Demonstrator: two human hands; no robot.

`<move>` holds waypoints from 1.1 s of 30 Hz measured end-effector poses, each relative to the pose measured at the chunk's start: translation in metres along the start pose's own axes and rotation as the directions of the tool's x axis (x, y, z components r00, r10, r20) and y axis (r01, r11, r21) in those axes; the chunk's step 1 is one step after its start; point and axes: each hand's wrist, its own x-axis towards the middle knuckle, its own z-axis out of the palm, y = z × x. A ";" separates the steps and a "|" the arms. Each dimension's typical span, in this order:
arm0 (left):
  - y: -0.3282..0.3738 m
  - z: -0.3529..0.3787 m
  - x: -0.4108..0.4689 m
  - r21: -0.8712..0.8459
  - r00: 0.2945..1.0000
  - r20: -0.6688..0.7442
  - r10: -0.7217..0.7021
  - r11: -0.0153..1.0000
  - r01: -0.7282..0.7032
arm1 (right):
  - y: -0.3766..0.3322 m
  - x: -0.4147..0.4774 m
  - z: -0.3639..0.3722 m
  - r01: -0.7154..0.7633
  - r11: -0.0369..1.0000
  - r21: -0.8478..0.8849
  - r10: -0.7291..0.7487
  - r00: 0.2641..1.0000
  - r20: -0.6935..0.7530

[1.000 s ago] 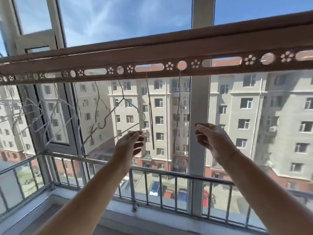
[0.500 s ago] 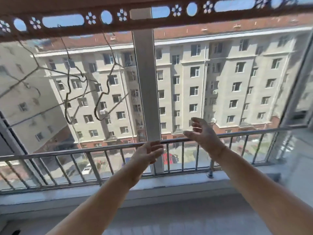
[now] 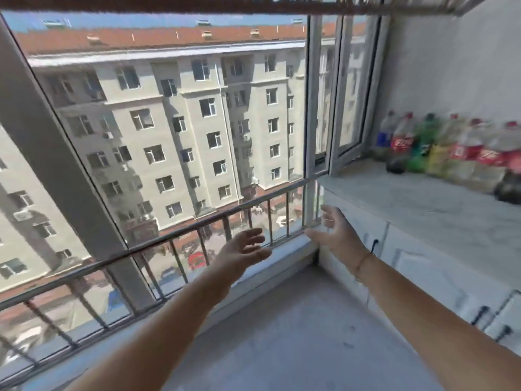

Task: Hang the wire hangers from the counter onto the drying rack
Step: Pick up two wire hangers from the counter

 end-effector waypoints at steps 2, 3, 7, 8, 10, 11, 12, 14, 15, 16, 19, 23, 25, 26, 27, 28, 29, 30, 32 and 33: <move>-0.001 0.042 0.027 0.003 0.998 0.064 -0.011 1.000 0.011 | 0.023 0.003 -0.045 -0.040 0.999 -0.016 0.039 0.998 -0.055; -0.002 0.063 0.040 0.006 0.996 0.087 -0.011 1.000 0.010 | 0.035 0.005 -0.067 -0.059 0.998 -0.022 0.057 0.995 -0.087; -0.006 0.148 0.089 -0.002 0.986 0.169 0.010 1.000 -0.010 | 0.078 0.010 -0.151 -0.128 0.991 -0.039 0.119 0.975 -0.190; -0.008 0.169 0.100 -0.018 0.981 0.194 0.010 1.000 -0.006 | 0.088 0.009 -0.170 -0.148 0.989 -0.032 0.138 0.968 -0.212; -0.011 0.209 0.118 -0.035 0.968 0.253 0.003 0.999 0.006 | 0.109 0.005 -0.208 -0.187 0.982 -0.021 0.176 0.951 -0.253; -0.012 0.228 0.126 -0.041 0.960 0.281 0.005 0.999 0.007 | 0.119 0.004 -0.225 -0.206 0.978 -0.019 0.193 0.942 -0.275; -0.012 0.245 0.134 -0.043 0.953 0.302 0.000 0.999 0.014 | 0.129 0.003 -0.242 -0.226 0.974 -0.020 0.210 0.932 -0.297; -0.015 0.279 0.152 -0.034 0.943 0.333 -0.019 0.999 0.032 | 0.145 0.003 -0.273 -0.269 0.963 -0.019 0.246 0.907 -0.341; -0.016 0.294 0.160 -0.024 0.936 0.351 -0.032 0.999 0.043 | 0.153 0.004 -0.287 -0.287 0.958 -0.012 0.263 0.894 -0.363; -0.016 0.308 0.168 -0.016 0.927 0.372 -0.042 0.999 0.052 | 0.160 0.005 -0.300 -0.301 0.954 -0.003 0.277 0.882 -0.382; -0.017 0.340 0.196 0.014 0.904 0.424 -0.058 0.998 0.057 | 0.180 0.011 -0.329 -0.328 0.945 0.023 0.305 0.851 -0.427; -0.023 0.370 0.244 0.039 0.881 0.468 -0.076 0.997 0.066 | 0.211 0.032 -0.354 -0.360 0.931 0.064 0.348 0.820 -0.455; -0.027 0.383 0.273 0.049 0.873 0.480 -0.088 0.996 0.073 | 0.227 0.048 -0.366 -0.371 0.924 0.091 0.369 0.805 -0.464; -0.030 0.389 0.288 0.059 0.869 0.484 -0.100 0.995 0.081 | 0.234 0.057 -0.371 -0.376 0.920 0.108 0.380 0.796 -0.471; -0.032 0.395 0.303 0.068 0.867 0.486 -0.110 0.994 0.088 | 0.241 0.068 -0.376 -0.383 0.915 0.125 0.394 0.785 -0.477; -0.035 0.401 0.320 0.076 0.865 0.488 -0.116 0.993 0.091 | 0.247 0.080 -0.381 -0.387 0.910 0.145 0.406 0.774 -0.486; -0.037 0.405 0.337 0.082 0.863 0.491 -0.120 0.992 0.092 | 0.252 0.092 -0.386 -0.391 0.906 0.161 0.417 0.763 -0.495; -0.039 0.409 0.354 0.092 0.862 0.492 -0.124 0.992 0.091 | 0.258 0.105 -0.392 -0.395 0.903 0.170 0.425 0.752 -0.505; -0.041 0.416 0.389 0.125 0.861 0.490 -0.137 0.988 0.086 | 0.267 0.129 -0.402 -0.410 0.895 0.177 0.439 0.734 -0.518; -0.042 0.419 0.407 0.143 0.859 0.490 -0.147 0.986 0.086 | 0.273 0.140 -0.407 -0.418 0.890 0.183 0.448 0.727 -0.521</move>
